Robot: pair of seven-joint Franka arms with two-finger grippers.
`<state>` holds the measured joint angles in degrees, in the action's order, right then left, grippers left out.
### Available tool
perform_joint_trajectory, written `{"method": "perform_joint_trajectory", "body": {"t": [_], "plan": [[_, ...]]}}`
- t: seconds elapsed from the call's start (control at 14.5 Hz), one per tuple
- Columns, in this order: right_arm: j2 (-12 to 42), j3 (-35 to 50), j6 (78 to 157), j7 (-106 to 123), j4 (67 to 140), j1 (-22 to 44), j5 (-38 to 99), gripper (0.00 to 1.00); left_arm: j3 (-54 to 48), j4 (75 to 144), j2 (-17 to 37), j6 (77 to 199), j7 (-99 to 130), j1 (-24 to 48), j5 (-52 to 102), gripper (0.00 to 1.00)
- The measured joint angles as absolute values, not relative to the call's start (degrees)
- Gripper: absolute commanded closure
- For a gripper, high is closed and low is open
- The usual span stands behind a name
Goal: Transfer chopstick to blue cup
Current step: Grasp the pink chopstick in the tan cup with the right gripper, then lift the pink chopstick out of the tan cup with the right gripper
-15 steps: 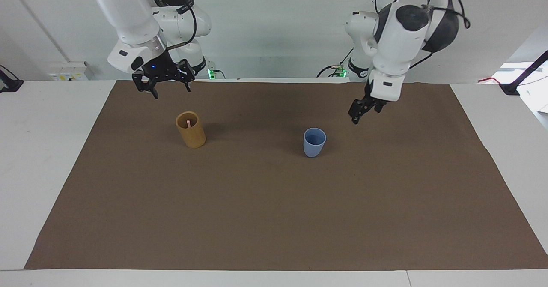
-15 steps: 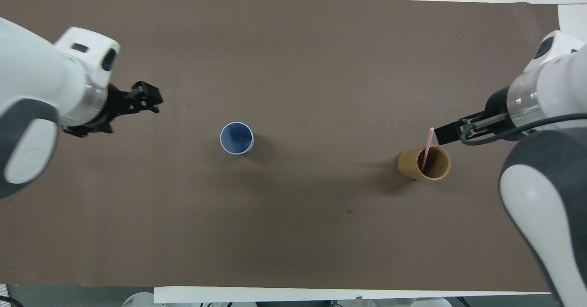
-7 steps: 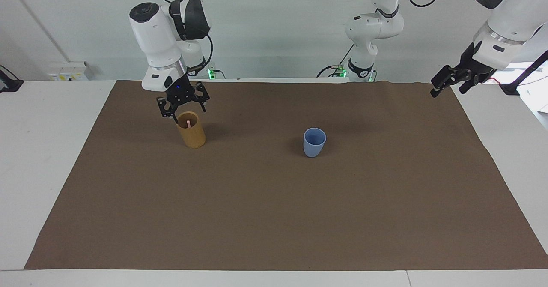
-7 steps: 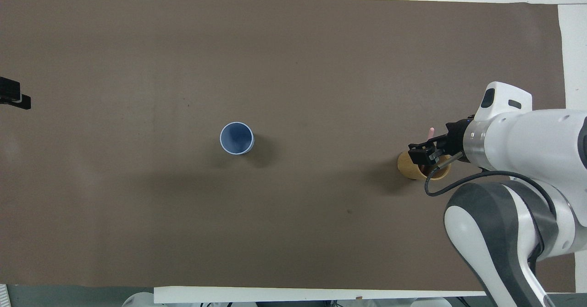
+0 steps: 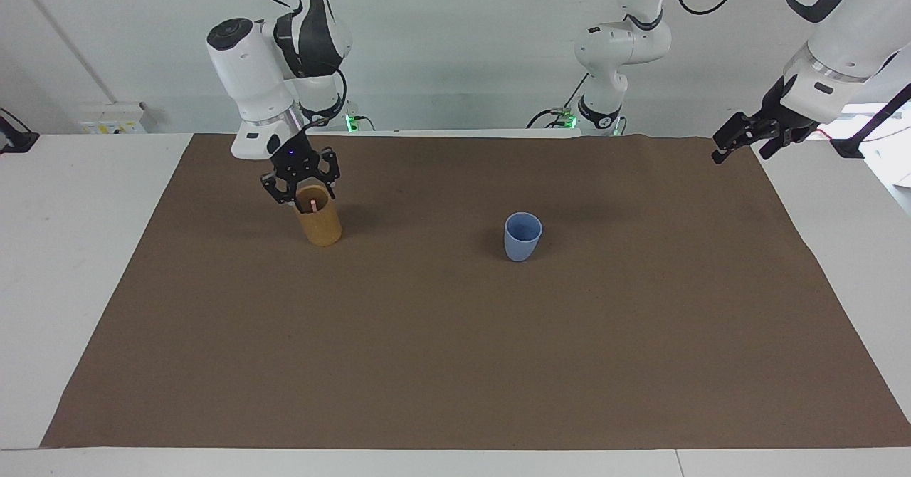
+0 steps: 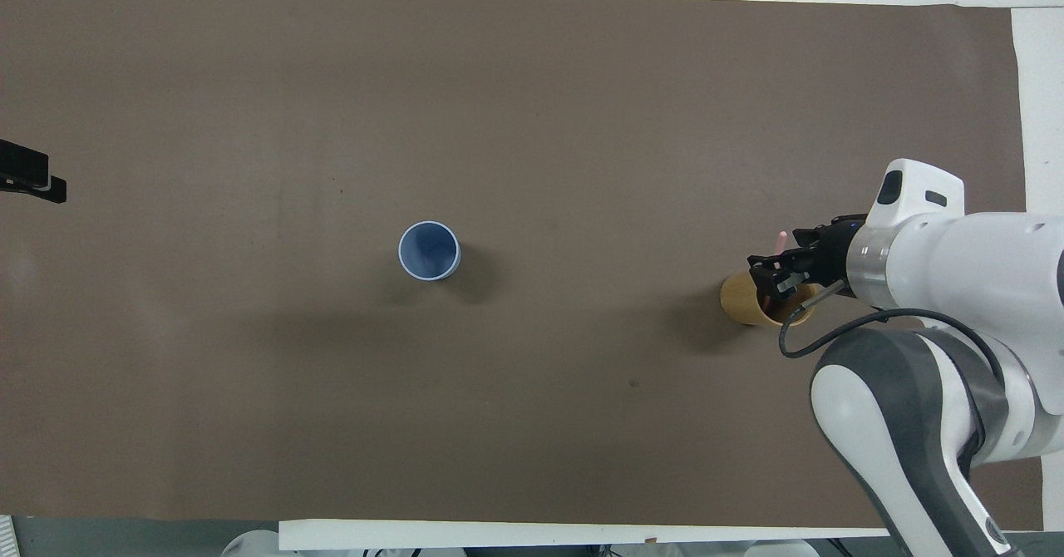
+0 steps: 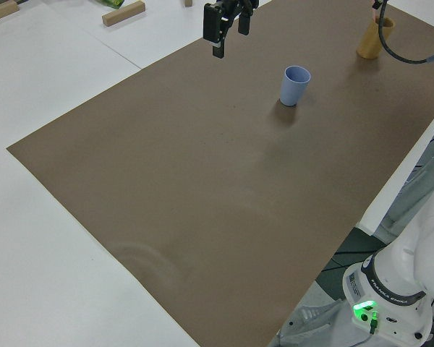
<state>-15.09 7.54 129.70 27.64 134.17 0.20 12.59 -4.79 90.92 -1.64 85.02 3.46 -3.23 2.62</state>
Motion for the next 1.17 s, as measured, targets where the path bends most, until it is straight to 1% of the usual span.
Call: {"method": "perform_joint_trajectory", "body": {"t": [0.07,0.28,0.34,0.62,0.76,0.96,1.17], "plan": [[-15.1,7.5,130.2,27.9,134.4,0.2,12.6,0.71,-4.8,90.9,-1.6,85.0,3.5,-3.2,2.6,0.00],[-15.0,7.5,130.9,28.4,134.9,0.1,12.7,0.97,-4.8,90.9,-1.6,84.9,3.5,-3.2,2.6,0.00],[-15.0,7.5,130.9,28.4,135.0,0.1,12.7,1.00,-4.8,90.9,-1.6,84.9,3.5,-3.2,2.6,0.00],[-15.0,7.5,130.9,28.4,134.9,0.1,12.8,1.00,-4.8,90.9,-1.6,84.9,3.5,-3.2,2.6,0.00],[-15.0,7.5,130.1,28.4,133.7,0.1,12.8,1.00,-4.8,90.9,-1.6,84.9,3.5,-3.2,2.6,0.00],[-15.2,7.4,121.9,28.4,127.2,-0.1,12.8,1.00,-4.8,90.9,-1.6,84.9,3.5,-3.2,2.6,0.00],[-15.3,7.2,110.2,28.1,117.2,-1.0,12.4,1.00,-4.8,90.9,-1.6,84.9,3.5,-3.2,2.6,0.00]]}}
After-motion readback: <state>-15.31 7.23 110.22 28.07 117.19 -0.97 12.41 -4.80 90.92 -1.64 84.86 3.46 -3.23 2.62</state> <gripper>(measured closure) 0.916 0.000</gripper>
